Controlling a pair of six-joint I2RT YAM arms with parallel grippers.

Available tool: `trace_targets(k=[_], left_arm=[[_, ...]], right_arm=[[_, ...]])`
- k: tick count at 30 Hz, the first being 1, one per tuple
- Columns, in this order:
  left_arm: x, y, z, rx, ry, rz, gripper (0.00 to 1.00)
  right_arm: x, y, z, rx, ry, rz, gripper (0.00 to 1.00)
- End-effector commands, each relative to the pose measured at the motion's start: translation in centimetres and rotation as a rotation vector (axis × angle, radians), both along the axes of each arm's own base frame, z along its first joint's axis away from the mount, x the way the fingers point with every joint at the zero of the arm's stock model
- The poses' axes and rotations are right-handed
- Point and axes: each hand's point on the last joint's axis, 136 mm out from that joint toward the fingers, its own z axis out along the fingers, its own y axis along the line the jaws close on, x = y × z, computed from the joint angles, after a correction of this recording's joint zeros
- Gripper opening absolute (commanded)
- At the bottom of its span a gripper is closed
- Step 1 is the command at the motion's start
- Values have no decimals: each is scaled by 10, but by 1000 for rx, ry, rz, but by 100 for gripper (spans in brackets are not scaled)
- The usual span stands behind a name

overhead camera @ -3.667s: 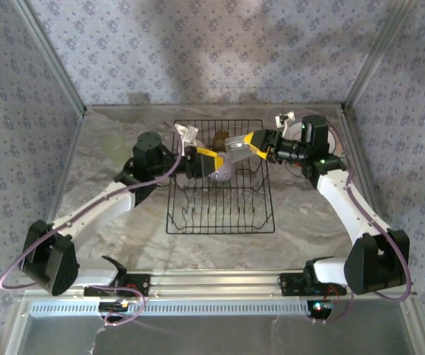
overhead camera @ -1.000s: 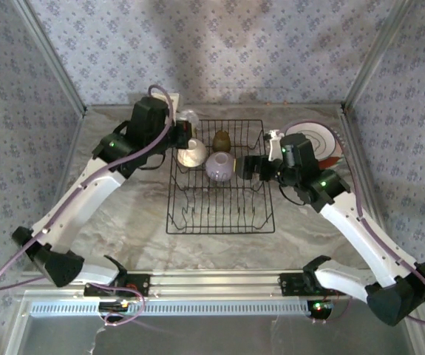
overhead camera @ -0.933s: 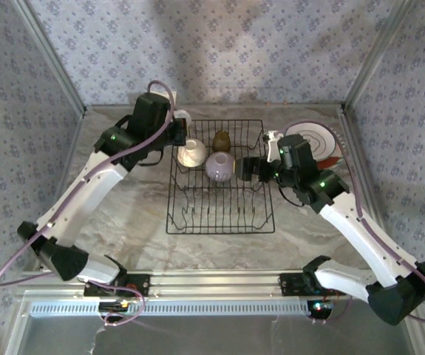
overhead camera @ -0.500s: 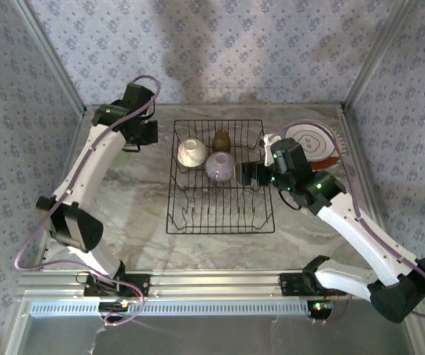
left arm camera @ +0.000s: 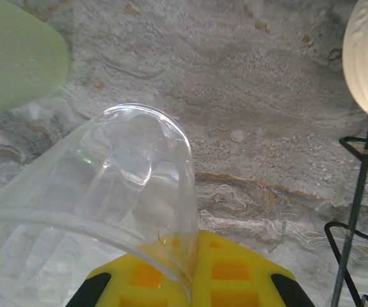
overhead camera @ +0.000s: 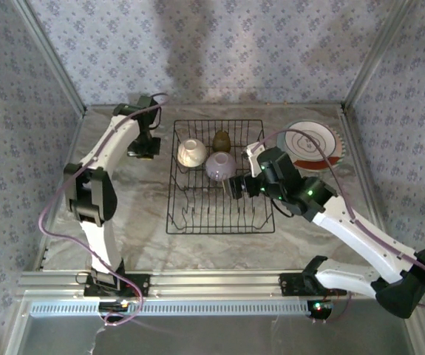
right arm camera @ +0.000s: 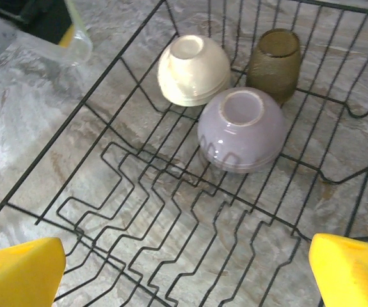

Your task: Unload the mixed dishes from the dish rack

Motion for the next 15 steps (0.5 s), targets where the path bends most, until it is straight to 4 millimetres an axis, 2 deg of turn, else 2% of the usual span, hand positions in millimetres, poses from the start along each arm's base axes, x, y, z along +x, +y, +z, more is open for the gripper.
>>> trace_targets(k=[1,7,15], left_arm=[[-1,1,-4,-10,32,-17,0],[2,-2,-20,-17,65,-22,0],[5,-1,-32,-21,102,-33,0]], right_arm=[[-14,13,7,52,-30,102,100],[-33,22,13,110,-56,198,100],[-45,27,13,143,-53,247,100]])
